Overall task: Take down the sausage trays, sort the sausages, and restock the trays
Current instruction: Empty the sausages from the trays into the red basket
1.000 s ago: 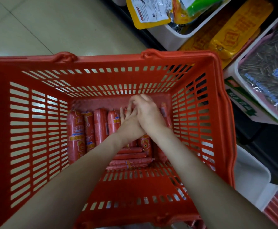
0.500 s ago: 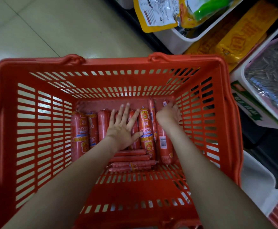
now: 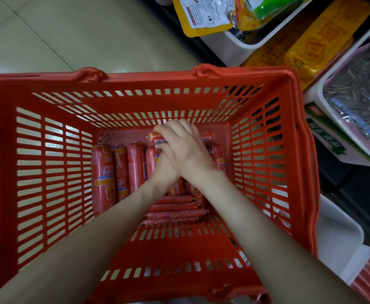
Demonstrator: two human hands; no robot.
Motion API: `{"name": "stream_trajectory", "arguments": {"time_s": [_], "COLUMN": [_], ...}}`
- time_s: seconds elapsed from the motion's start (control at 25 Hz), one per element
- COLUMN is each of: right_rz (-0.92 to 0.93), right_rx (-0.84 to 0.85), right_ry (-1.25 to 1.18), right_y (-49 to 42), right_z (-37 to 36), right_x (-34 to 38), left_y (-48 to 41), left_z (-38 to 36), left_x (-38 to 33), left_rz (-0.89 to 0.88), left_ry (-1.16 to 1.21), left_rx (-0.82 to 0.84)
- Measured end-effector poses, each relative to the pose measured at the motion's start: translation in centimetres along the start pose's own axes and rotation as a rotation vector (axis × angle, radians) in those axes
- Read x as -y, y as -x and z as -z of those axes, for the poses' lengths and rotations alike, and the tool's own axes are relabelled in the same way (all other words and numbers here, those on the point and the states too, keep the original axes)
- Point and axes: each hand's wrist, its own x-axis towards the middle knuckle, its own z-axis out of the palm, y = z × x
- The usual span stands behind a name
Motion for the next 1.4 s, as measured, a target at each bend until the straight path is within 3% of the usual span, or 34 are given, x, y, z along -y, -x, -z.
{"name": "stream_trajectory", "arguments": {"time_s": [0.08,0.2,0.28,0.36,0.44,0.6,0.72,0.92,1.08,1.2,1.28,1.4], "right_rz": [-0.022,-0.321,-0.661,-0.882,-0.886,-0.994,-0.922,-0.625,-0.784,-0.827,-0.962,-1.092], "right_rx": [-0.013,0.012,0.038,0.272,0.421,0.462,0.486,0.237,-0.089,0.123,0.297,0.307], "right_ry": [-0.2,-0.442,-0.309,0.0,0.155,0.082,0.064,-0.236,-0.782,-0.83,-0.811,-0.812], "right_y": [-0.4,0.3,0.7,0.8,0.2,-1.5,-0.7,0.5,-0.5,0.2,0.5,0.7], "right_z": [-0.2,-0.2,-0.9,-1.9,-2.8,-2.2,-0.6,1.2,0.5,-0.3,-0.5,-0.7], "right_x": [0.0,-1.5,-3.7,-5.4,-6.1,-6.7,-6.6,-3.4,-2.5,-2.3,-2.4,-2.8], "left_y": [0.2,0.4,0.0,-0.2,-0.1,0.3,-0.2,-0.1,-0.6,-0.4,0.1,0.2], "left_z": [0.8,1.9,1.8,1.6,1.6,1.5,1.3,1.4,1.8,2.3,2.0,1.8], "left_x": [-0.7,-0.6,0.8,2.3,3.1,3.1,2.8,1.8,1.0,0.4,0.7,0.9], "left_rz": [0.052,0.171,0.29,0.435,0.487,0.451,0.479,0.443,0.45,0.395,0.249,0.225], "left_ry": [0.15,0.671,0.761,0.714,0.608,0.483,0.469,0.655,0.776,0.73,0.512,0.287], "left_rx": [-0.135,-0.166,-0.172,-0.109,-0.026,0.05,0.041,0.086,0.172,0.306,0.422,0.417]}}
